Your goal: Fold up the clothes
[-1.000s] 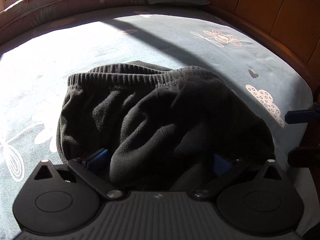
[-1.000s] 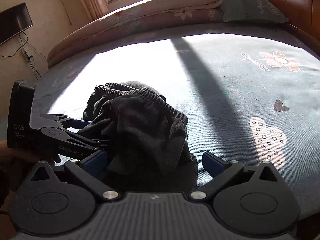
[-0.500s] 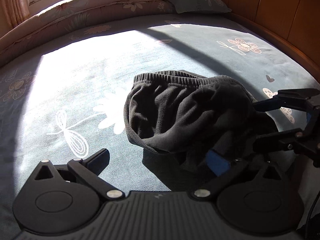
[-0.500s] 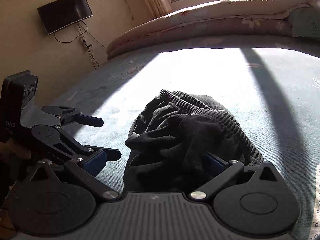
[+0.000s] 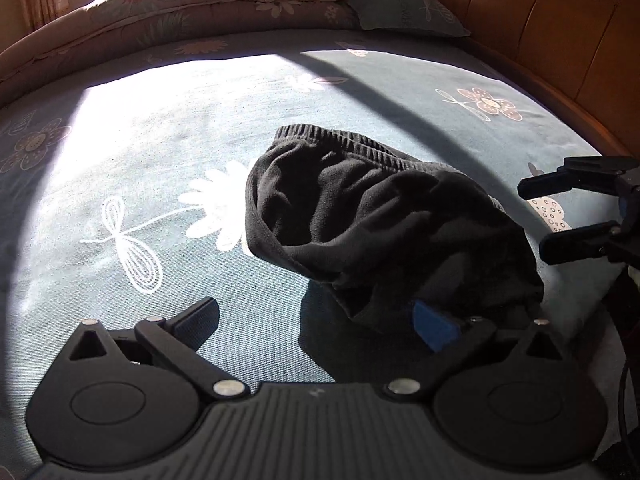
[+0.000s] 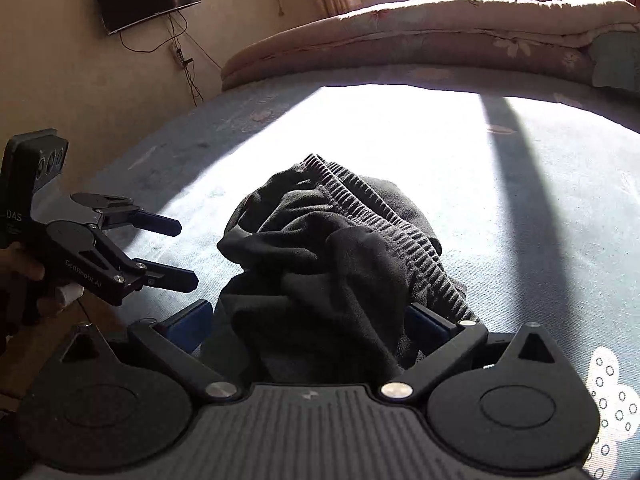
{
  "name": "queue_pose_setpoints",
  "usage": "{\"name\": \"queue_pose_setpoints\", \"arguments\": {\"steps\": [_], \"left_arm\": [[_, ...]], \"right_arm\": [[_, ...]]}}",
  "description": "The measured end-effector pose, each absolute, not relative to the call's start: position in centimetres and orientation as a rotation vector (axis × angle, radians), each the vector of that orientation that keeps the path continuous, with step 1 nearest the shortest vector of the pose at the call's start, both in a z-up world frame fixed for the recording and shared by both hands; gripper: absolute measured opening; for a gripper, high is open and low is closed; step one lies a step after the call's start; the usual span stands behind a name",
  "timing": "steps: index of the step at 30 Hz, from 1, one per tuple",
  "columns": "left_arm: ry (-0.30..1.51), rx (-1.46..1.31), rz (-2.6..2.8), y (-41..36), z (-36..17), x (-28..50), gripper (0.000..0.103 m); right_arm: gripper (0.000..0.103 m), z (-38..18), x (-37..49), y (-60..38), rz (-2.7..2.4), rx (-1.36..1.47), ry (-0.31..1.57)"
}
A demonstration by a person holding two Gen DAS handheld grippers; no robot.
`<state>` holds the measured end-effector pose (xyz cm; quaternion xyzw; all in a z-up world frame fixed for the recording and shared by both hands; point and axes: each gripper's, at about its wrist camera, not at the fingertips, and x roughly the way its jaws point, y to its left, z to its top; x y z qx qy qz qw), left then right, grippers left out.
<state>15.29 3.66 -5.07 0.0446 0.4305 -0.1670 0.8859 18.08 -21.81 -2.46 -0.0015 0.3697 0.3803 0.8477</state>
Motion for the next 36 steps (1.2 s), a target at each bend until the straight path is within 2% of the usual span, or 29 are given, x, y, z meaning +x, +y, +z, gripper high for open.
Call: {"name": "queue_pose_setpoints", "arguments": {"steps": [5, 15, 18, 25, 29, 36], "left_arm": [[0.893, 0.082, -0.347, 3.4, -5.1, 15.1, 0.102], [0.894, 0.033, -0.311, 4.1, -5.7, 15.0, 0.102], [0.892, 0.036, -0.302, 4.1, -5.8, 15.0, 0.102], [0.894, 0.017, -0.308, 4.1, -6.3, 14.8, 0.102], [0.904, 0.006, -0.285, 4.2, -6.7, 14.7, 0.102], [0.916, -0.023, -0.271, 4.9, -7.1, 13.9, 0.102]], "right_arm": [[0.103, -1.5, 23.7, -20.2, 0.898, -0.070, 0.806], [0.103, -6.0, 32.8, -16.2, 1.004, -0.090, 1.007], [0.103, -7.2, 33.3, -16.1, 1.016, -0.086, 1.054], [0.103, -3.7, 30.2, -17.6, 1.241, 0.060, 1.012], [0.103, -3.9, 30.7, -17.2, 1.195, 0.004, 1.025], [0.103, -8.9, 35.2, -19.6, 1.131, 0.350, 1.189]]}}
